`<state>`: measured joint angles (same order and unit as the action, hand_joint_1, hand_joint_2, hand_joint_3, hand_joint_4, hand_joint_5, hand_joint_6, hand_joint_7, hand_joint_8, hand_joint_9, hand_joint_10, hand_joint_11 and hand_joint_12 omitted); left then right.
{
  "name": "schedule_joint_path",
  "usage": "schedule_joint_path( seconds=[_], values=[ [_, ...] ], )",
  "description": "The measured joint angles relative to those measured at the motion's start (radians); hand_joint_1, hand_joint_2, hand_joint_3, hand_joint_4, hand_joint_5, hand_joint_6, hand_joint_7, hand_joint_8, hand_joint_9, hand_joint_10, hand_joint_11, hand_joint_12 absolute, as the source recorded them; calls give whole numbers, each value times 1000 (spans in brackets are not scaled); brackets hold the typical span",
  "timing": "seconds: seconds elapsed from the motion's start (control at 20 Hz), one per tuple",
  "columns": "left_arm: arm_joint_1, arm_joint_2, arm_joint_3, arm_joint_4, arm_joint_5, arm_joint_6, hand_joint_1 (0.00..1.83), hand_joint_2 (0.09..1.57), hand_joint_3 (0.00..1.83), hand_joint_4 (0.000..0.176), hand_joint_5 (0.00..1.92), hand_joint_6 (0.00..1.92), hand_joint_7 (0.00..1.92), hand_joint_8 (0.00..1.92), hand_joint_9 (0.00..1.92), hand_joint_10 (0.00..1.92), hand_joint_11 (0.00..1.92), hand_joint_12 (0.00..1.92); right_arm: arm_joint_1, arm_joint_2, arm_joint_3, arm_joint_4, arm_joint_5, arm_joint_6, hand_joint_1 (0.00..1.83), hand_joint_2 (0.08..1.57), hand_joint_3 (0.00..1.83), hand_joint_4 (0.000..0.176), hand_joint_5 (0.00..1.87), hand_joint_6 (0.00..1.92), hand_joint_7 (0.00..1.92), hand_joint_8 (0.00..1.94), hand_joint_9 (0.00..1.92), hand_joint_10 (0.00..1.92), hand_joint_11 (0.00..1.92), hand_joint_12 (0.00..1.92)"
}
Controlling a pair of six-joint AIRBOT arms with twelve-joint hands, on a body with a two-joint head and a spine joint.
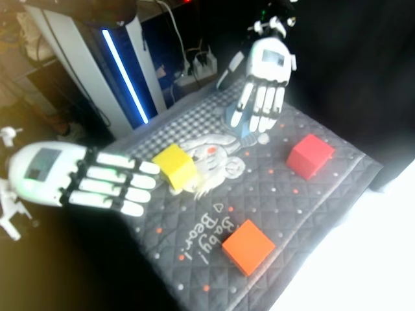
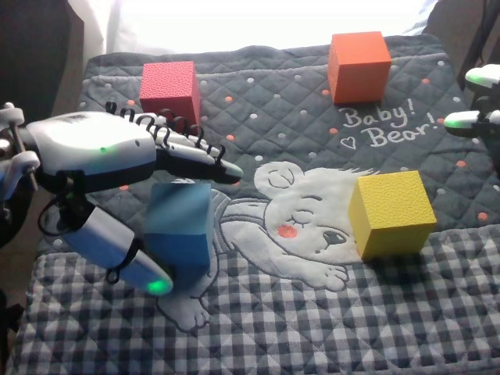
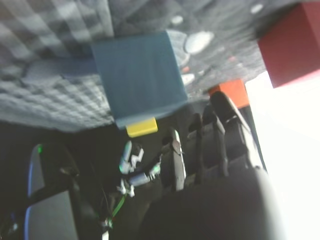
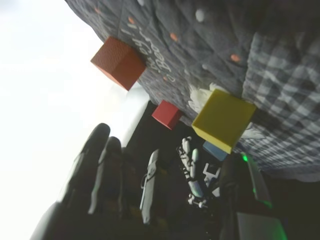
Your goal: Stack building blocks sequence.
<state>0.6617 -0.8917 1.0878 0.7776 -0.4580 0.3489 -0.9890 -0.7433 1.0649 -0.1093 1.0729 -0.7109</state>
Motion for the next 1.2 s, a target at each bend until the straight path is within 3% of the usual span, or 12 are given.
schedule_joint_path(
  seconds=[0.1, 0.25, 0.35, 0.4, 0.45, 0.5, 0.6, 0.7, 0.75, 0.9, 1.0, 1.2],
  values=[
    [-10, -11, 2, 23, 13, 0, 845, 835, 2, 176, 375, 4, 430, 14, 431, 35, 96, 1400, 0, 0, 1, 0, 0, 0, 763, 1074, 5, 122, 322, 9, 67, 9, 129, 4, 2, 578],
    [-16, -38, 11, 25, 16, -1, 1080, 993, 5, 160, 532, 7, 574, 17, 551, 53, 159, 1440, 0, 0, 1, 0, -1, 0, 777, 1076, 3, 121, 331, 9, 69, 6, 130, 4, 0, 571],
    [-16, -44, 14, 12, 29, 2, 1185, 1093, 4, 63, 776, 16, 735, 24, 743, 143, 353, 1453, 0, 0, 1, 0, 0, 0, 805, 1077, 0, 123, 351, 8, 79, 4, 128, 2, 0, 540],
    [-16, -44, 14, 4, 31, 9, 1227, 1095, 3, 5, 1049, 538, 905, 884, 934, 274, 691, 1375, 0, 1, 1, 0, -1, 0, 825, 1072, 0, 119, 370, 7, 86, 3, 126, 0, 0, 518],
    [-16, -44, 14, -9, 32, 24, 1341, 1114, 2, 0, 1042, 624, 908, 1033, 909, 1155, 843, 1361, 0, 2, 1, 0, 0, 0, 821, 1071, 0, 115, 380, 5, 91, 2, 117, 1, 0, 484],
    [-16, -44, 14, -29, 32, 55, 1364, 1123, 1, 0, 1026, 665, 908, 1073, 890, 1357, 846, 1316, 0, 2, 1, 0, 0, 0, 799, 1074, 1, 113, 387, 6, 97, 3, 127, 5, 9, 483],
    [-17, -44, 15, -57, 43, 84, 1370, 1108, 0, 0, 1056, 741, 948, 969, 901, 1329, 776, 1216, 0, 2, 1, 0, 0, 0, 790, 1084, 5, 111, 387, 4, 100, 3, 130, 5, 18, 486],
    [-44, -34, 16, -70, 43, 90, 1393, 1083, 1, 0, 1212, 253, 1015, 966, 936, 1372, 835, 1324, 0, 2, 1, 0, 0, 0, 750, 1083, 3, 101, 398, 6, 111, 5, 151, 11, 47, 501],
    [-84, -3, 16, -110, 2, 92, 1293, 1074, 0, 0, 1240, 339, 981, 1212, 944, 1334, 875, 1525, 0, 2, 1, 0, 0, 0, 768, 1077, 0, 110, 403, 5, 122, 6, 166, 12, 61, 511],
    [-180, 35, 22, -134, -43, 118, 1385, 1083, 1, 0, 1124, 534, 939, 990, 1008, 1220, 970, 1326, 0, 2, 1, 0, -1, 0, 773, 1087, 4, 103, 395, 1, 117, 2, 149, 2, 38, 500],
    [-248, 35, 35, -134, -52, 136, 1283, 1076, 0, 0, 1271, 291, 951, 1229, 948, 1250, 757, 1664, 0, 2, 1, 0, 0, 0, 773, 1093, 5, 94, 388, 0, 109, 0, 143, 2, 33, 498],
    [-373, -3, 121, -158, -33, 155, 1397, 1040, 0, 0, 1135, 749, 1135, 613, 1043, 977, 811, 1015, 1, 2, 2, 0, -1, 0, 768, 1093, 1, 77, 398, 4, 114, 4, 157, 6, 47, 505]
  ],
)
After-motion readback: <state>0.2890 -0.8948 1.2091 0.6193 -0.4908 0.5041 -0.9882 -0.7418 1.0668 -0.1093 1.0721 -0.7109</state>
